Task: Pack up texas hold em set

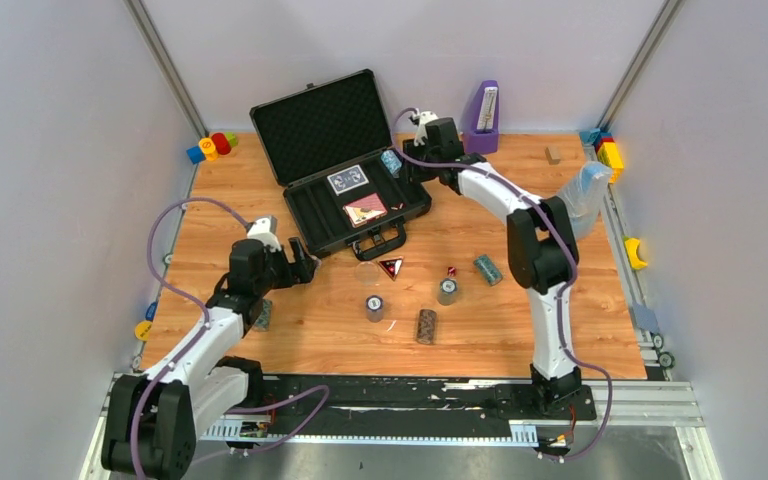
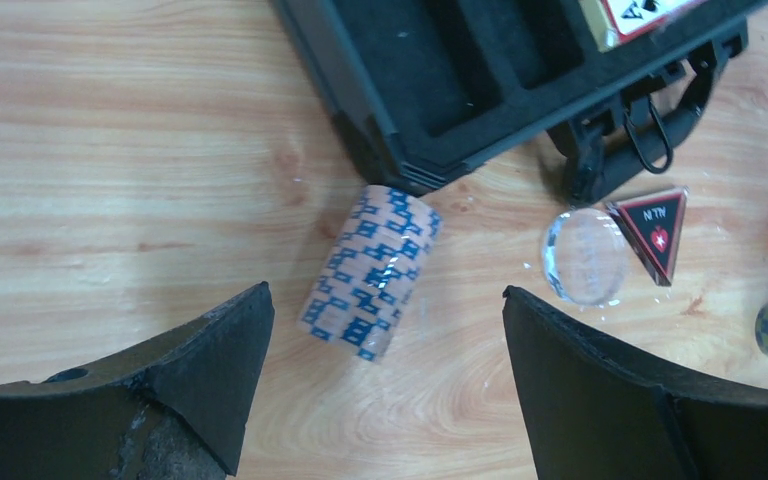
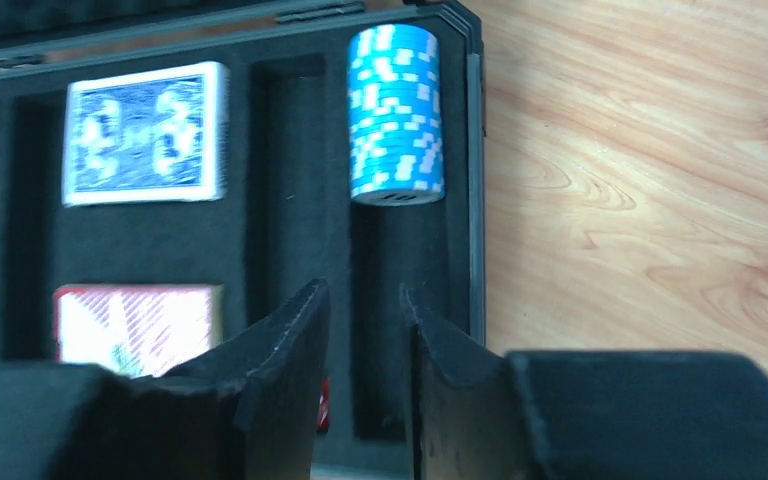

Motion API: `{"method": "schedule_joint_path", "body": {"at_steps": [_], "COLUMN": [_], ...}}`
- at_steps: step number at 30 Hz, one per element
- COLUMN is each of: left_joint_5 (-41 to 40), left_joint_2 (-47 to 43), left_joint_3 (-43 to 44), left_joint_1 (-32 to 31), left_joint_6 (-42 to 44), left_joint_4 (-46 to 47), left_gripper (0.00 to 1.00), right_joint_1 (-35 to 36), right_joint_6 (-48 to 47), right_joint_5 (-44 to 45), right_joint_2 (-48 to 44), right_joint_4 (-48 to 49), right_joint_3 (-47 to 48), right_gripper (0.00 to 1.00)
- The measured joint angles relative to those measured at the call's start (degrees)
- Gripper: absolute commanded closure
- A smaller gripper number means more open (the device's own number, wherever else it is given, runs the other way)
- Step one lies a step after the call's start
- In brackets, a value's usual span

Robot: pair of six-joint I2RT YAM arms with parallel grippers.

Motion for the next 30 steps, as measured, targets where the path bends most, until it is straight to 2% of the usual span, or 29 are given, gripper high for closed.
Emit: {"method": "schedule_joint_path", "body": {"at_steps": [2, 8, 15, 20, 23, 30], "left_joint_5": [-0.74, -2.03, -2.25, -1.40, -1.03, -0.83], "left_joint_2": [1.33, 4.96, 13.40, 15.91, 17.64, 22.27], "left_joint_3": [1.16, 3.19, 6.99, 7.74, 8.46, 11.69], "left_joint_1": [-1.73, -2.34, -2.38, -2.40, -2.56, -3.74], "left_joint_6": [0.76, 1.81, 2.32, 2.54, 2.58, 2.89], "left_joint_4": [0.09, 0.11, -0.72, -0.74, -1.01, -2.16], "left_gripper": [0.07, 0.12, 0.18, 0.21, 0.27, 0.33], "right_joint_1": [0.00, 0.00, -0.02, -0.79, -1.46, -2.45], "right_joint_6": [-0.07, -0.02, -1.55, -2.25, -2.49, -2.47], "right_joint_5": [-1.09, -2.27, -0.26, 0.15, 0.20, 0.61], "right_joint_2": [-4.76, -17.03, -29.29, -35.76, -38.77, -42.36], "right_joint_4": [1.86, 6.51, 10.16, 11.39, 12.72, 15.28], "right_joint_3": [-4.22, -12.15, -19.23, -21.70, -22.60, -25.14], "right_gripper": [0.57, 0.52, 0.50, 0.50, 0.49, 0.50]}}
